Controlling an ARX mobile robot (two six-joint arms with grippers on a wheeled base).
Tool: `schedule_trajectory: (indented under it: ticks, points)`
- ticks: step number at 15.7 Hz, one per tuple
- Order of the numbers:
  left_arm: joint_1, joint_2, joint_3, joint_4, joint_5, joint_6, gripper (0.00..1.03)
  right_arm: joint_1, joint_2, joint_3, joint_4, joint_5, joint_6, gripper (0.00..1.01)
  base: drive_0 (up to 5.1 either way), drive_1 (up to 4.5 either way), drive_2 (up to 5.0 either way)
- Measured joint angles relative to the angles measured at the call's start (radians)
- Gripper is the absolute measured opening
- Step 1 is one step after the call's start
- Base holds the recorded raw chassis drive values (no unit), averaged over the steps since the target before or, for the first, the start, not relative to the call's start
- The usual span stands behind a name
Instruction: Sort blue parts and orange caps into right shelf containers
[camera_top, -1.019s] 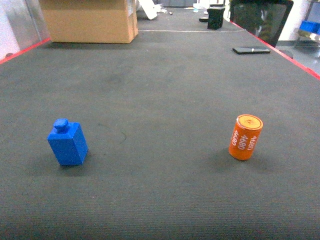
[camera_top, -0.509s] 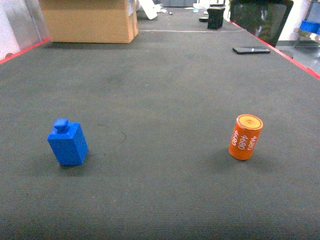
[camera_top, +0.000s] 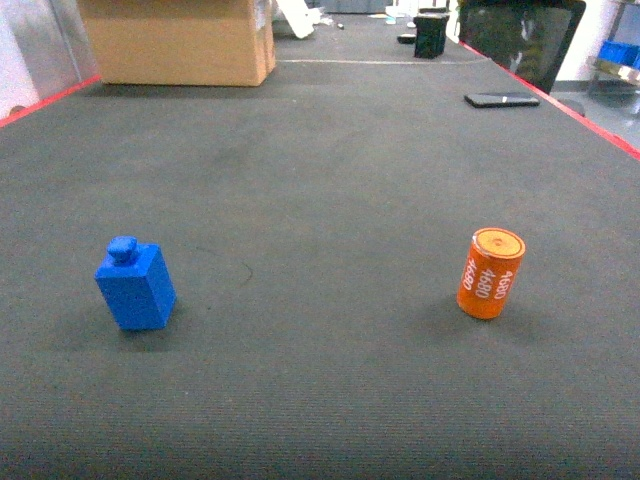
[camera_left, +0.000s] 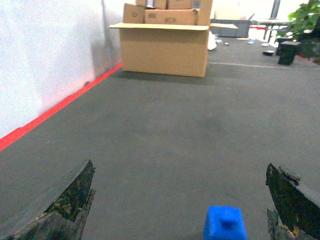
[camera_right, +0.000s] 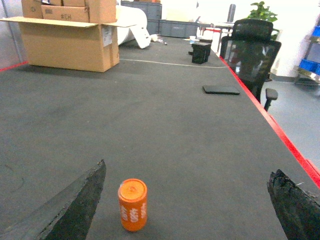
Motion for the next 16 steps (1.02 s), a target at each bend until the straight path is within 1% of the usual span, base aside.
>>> schedule_trajectory:
  ticks: [1, 2, 3, 5, 7, 8, 9, 13, 15, 16]
  points:
    - [0.008, 0.198, 0.092, 0.079, 0.027, 0.005, 0.98, 0.0, 0.2, 0.08, 0.11, -0.015, 0.004, 0.98, 0.0, 0.0, 0.0]
    - [0.009, 0.341, 0.148, 0.097, 0.033, -0.001, 0.98, -0.005, 0.356, 0.14, 0.16, -0.029, 0.021, 0.98, 0.0, 0.0, 0.0]
    - [0.0, 0.441, 0.188, 0.105, 0.034, -0.023, 0.98, -0.01, 0.474, 0.185, 0.183, -0.035, 0.03, 0.98, 0.0, 0.0, 0.0]
    - [-0.048, 0.587, 0.261, 0.132, 0.035, -0.068, 0.98, -0.008, 0.679, 0.274, 0.215, -0.07, 0.063, 0.98, 0.0, 0.0, 0.0]
    - [-0.083, 0.683, 0.308, 0.148, 0.036, -0.094, 0.98, -0.008, 0.817, 0.344, 0.231, -0.079, 0.083, 0.98, 0.0, 0.0, 0.0]
    - [-0.089, 0.733, 0.332, 0.153, 0.037, -0.101, 0.98, -0.008, 0.876, 0.377, 0.237, -0.08, 0.089, 0.98, 0.0, 0.0, 0.0]
    - [-0.089, 0.772, 0.352, 0.152, 0.037, -0.102, 0.98, -0.007, 0.927, 0.408, 0.237, -0.088, 0.101, 0.98, 0.0, 0.0, 0.0]
    - [-0.076, 0.903, 0.434, 0.137, 0.043, -0.102, 0.98, 0.0, 1.09, 0.525, 0.243, -0.086, 0.134, 0.98, 0.0, 0.0, 0.0]
    - [-0.072, 0.948, 0.458, 0.122, 0.049, -0.108, 0.98, 0.007, 1.16, 0.563, 0.236, -0.085, 0.146, 0.98, 0.0, 0.0, 0.0]
    - [-0.072, 0.97, 0.467, 0.112, 0.049, -0.108, 0.98, 0.013, 1.191, 0.579, 0.235, -0.082, 0.146, 0.98, 0.0, 0.0, 0.0]
